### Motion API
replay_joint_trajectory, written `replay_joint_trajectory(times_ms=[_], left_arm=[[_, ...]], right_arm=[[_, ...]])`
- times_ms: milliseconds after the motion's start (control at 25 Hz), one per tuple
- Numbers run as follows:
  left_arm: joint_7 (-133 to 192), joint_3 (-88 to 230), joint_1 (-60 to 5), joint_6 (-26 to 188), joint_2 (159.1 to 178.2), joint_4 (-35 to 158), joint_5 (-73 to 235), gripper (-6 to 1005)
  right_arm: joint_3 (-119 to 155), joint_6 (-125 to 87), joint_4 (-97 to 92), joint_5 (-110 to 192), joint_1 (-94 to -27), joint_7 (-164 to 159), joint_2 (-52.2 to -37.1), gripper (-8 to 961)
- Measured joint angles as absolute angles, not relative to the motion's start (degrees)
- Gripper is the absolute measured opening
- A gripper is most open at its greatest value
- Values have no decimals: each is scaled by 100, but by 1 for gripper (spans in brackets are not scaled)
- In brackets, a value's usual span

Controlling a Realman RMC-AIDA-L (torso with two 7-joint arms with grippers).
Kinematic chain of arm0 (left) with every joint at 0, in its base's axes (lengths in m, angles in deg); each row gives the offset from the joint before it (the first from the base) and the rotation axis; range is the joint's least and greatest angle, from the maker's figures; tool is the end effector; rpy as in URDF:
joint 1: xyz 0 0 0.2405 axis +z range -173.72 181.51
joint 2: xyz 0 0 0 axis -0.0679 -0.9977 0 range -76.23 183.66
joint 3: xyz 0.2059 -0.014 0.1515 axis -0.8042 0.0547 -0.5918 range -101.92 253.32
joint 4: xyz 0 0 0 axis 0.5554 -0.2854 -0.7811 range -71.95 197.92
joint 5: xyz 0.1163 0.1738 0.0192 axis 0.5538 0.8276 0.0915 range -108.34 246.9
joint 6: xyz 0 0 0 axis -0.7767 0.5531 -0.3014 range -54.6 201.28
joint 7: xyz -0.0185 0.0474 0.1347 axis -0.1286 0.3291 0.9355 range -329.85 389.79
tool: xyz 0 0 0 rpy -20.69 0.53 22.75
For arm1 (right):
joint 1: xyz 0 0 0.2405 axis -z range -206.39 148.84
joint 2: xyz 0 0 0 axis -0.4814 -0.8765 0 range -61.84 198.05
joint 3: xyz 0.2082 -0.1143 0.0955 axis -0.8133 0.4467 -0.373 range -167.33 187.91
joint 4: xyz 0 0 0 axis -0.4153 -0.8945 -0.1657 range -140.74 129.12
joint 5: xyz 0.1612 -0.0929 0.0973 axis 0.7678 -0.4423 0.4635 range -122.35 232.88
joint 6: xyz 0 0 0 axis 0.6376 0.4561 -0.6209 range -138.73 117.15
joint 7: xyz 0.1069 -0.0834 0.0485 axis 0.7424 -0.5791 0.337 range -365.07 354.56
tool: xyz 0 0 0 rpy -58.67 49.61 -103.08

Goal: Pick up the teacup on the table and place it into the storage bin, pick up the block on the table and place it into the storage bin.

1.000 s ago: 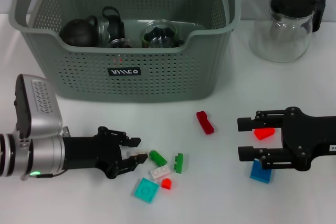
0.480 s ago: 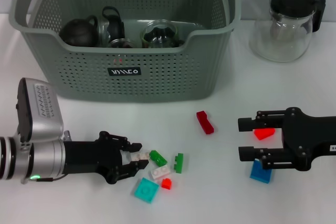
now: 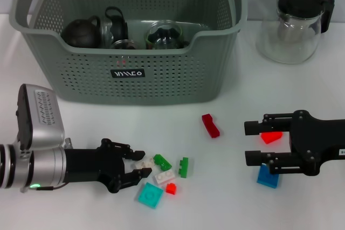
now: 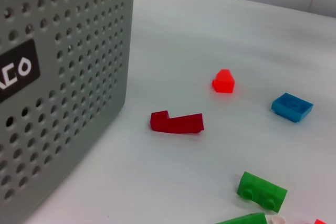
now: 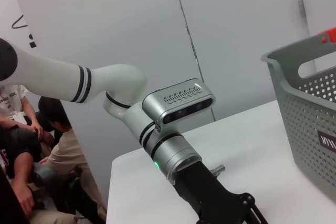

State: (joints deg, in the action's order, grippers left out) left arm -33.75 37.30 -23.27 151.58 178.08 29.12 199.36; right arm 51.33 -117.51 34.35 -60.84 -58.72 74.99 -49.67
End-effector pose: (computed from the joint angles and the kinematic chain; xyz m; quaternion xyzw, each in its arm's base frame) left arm -0.3052 0.2922 -0.0625 -0.9719 -0.1640 -0.1068 0.1307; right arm 0.2442 0.2957 0.0126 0.9505 -0.1666 -0.2621 0.0061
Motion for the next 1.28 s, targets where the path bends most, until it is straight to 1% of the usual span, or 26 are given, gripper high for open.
replay_joint_trajectory(times_ms=[360, 520, 1120, 1280], left_arm=[[-3397, 3730, -2357, 15117, 17808, 2915, 19900, 396], [-3402, 3729, -2365, 15081, 17808, 2915, 19930, 274], [-3893, 3589, -2396, 15162, 17790, 2727, 19989, 123], [-4091, 3640, -2360, 15398, 17772, 2536, 19973, 121]], right_arm=[[5133, -11757, 3435, -6084, -5873, 7499, -4967, 685], [5133, -11757, 3435, -6084, -5872, 7499, -4967, 685], [5118, -11758, 3431, -6084, -5905, 7527, -4958, 685], [5116, -11758, 3428, -6084, -5918, 7540, -4956, 685]])
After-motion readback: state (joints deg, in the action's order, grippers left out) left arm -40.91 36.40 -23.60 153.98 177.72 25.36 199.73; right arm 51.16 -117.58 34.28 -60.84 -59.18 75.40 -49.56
